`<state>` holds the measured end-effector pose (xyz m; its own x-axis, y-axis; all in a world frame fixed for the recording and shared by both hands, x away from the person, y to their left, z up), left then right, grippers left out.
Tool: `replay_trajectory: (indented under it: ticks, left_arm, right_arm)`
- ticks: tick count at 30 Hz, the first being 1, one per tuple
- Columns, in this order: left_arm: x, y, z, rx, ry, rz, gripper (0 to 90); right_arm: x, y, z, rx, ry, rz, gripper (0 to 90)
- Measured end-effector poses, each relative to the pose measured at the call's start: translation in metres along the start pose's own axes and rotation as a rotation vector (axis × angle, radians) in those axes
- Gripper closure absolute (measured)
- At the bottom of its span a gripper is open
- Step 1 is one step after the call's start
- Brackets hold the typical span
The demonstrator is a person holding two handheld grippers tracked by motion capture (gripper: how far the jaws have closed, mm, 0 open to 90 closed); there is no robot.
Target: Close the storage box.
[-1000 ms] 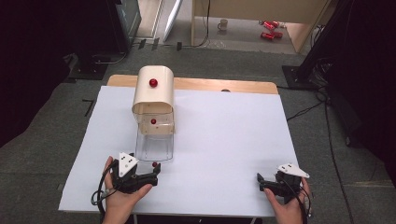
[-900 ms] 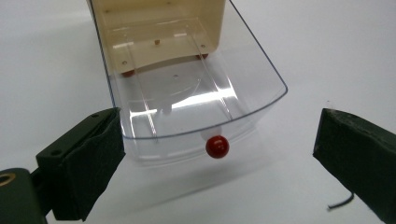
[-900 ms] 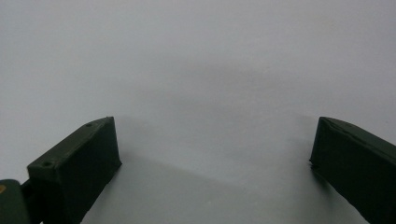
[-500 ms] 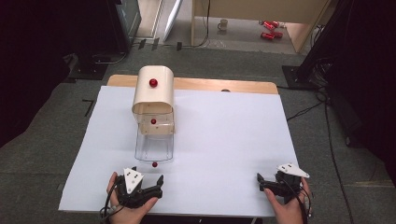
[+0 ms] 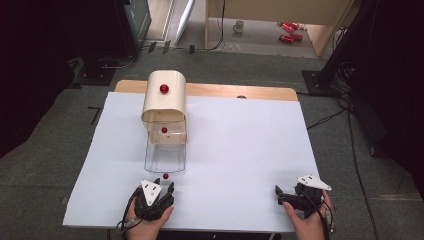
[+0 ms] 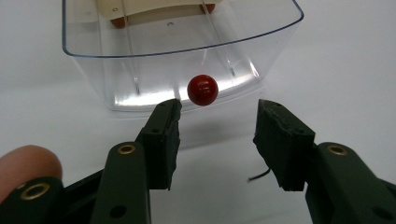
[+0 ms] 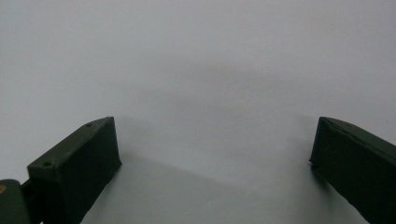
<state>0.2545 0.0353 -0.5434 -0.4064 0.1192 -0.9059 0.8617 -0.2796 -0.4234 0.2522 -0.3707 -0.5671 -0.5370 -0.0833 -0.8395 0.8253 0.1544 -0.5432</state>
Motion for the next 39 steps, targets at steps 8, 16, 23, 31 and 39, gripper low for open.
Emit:
replay_trajectory:
  ticks: [8, 16, 23, 31, 39]
  left_arm:
    - [-0.002, 0.008, -0.001, -0.005, -0.01, -0.005, 62.4]
    - [-0.003, 0.013, -0.005, -0.021, -0.012, -0.021, 73.4]
    - [-0.002, 0.014, -0.004, -0.011, -0.013, -0.034, 74.7]
    - [-0.007, 0.012, -0.005, -0.003, -0.01, -0.006, 75.3]
    - [-0.018, 0.011, -0.009, 0.003, -0.012, 0.019, 75.4]
  right_arm:
    - [0.0, 0.0, 0.0, 0.0, 0.0, 0.0, 0.8]
    - [0.0, 0.0, 0.0, 0.001, 0.001, -0.001, 0.8]
    - [0.0, 0.0, 0.0, 0.0, 0.0, -0.001, 0.8]
    - [0.0, 0.0, 0.0, 0.0, 0.001, -0.001, 0.8]
    - [0.0, 0.0, 0.0, 0.001, 0.002, -0.002, 0.8]
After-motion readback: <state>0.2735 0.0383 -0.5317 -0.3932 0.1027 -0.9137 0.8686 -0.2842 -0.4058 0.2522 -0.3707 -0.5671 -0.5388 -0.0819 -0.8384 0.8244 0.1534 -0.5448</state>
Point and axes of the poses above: each handheld gripper's, and its own axes: y roughly forward along the jaws, x roughly out of its underside, z roughly to its right, the point moved 9 cm from there along y, roughly forward along the jaws, and after that the axes turned 11 degrees about z, right-handed, at the moved point
